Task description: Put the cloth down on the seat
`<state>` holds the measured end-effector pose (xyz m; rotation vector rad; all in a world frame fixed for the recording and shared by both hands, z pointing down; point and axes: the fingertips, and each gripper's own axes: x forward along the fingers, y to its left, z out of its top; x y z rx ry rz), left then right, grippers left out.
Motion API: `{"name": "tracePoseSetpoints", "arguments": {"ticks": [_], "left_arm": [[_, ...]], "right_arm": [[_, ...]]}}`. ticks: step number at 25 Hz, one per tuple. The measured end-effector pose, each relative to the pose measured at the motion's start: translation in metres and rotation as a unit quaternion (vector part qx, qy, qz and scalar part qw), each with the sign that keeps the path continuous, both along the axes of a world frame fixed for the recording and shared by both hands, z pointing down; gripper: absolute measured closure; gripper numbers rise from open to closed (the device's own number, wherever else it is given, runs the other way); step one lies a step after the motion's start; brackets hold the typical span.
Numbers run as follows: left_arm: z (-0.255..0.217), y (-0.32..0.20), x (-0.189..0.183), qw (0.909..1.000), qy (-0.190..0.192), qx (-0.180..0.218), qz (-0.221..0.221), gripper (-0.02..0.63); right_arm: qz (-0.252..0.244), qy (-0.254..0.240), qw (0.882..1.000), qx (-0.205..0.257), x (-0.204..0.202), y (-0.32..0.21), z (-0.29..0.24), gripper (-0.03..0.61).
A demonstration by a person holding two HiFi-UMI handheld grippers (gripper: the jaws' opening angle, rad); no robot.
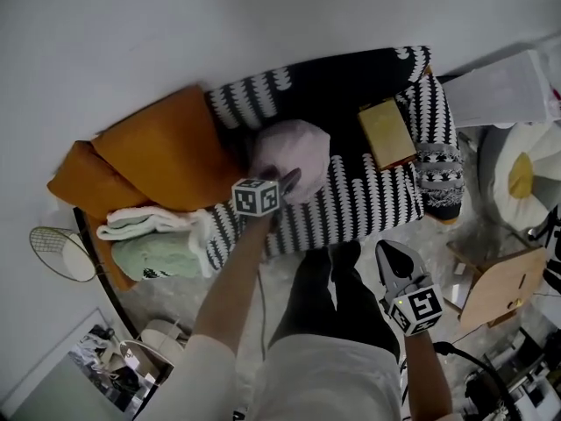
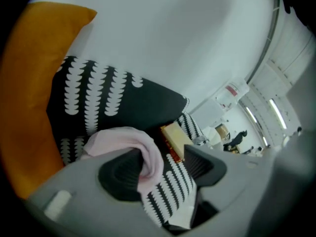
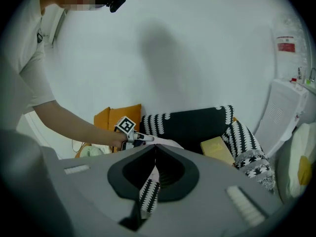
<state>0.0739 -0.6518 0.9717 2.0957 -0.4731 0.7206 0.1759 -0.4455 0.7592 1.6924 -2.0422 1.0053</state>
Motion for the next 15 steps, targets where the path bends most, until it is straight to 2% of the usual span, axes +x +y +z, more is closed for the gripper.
{"name": "tracePoseSetpoints", "arguments": {"ticks": [1, 2, 9, 12, 15], "left_arm": [[0.005, 0.0, 0.002, 1.0, -0.001, -0.002, 0.005, 0.336], [0.008, 0.003, 0.003, 0.9999, -0.002, -0.002, 0.01, 0.33], [-0.008, 0.026, 0.003, 0.9997, 0.005, 0.001, 0.025, 0.334], [-0.027, 0.037, -0.002, 0.9996, 0.011, 0.0, 0.025, 0.353], [-0.056, 0.044, -0.004, 0.9995, 0.022, 0.005, 0.023, 0.408]], "right_arm": [[0.0, -0.001, 1.0, -0.003, -0.001, 0.001, 0.004, 0.574], [0.002, -0.003, 1.0, -0.005, -0.001, 0.002, 0.007, 0.574], [0.003, -0.005, 1.0, 0.002, -0.001, -0.002, 0.003, 0.574], [0.006, -0.001, 1.0, 0.012, 0.002, -0.003, -0.011, 0.574], [0.008, 0.005, 1.0, 0.022, 0.005, -0.002, -0.025, 0.574]]}}
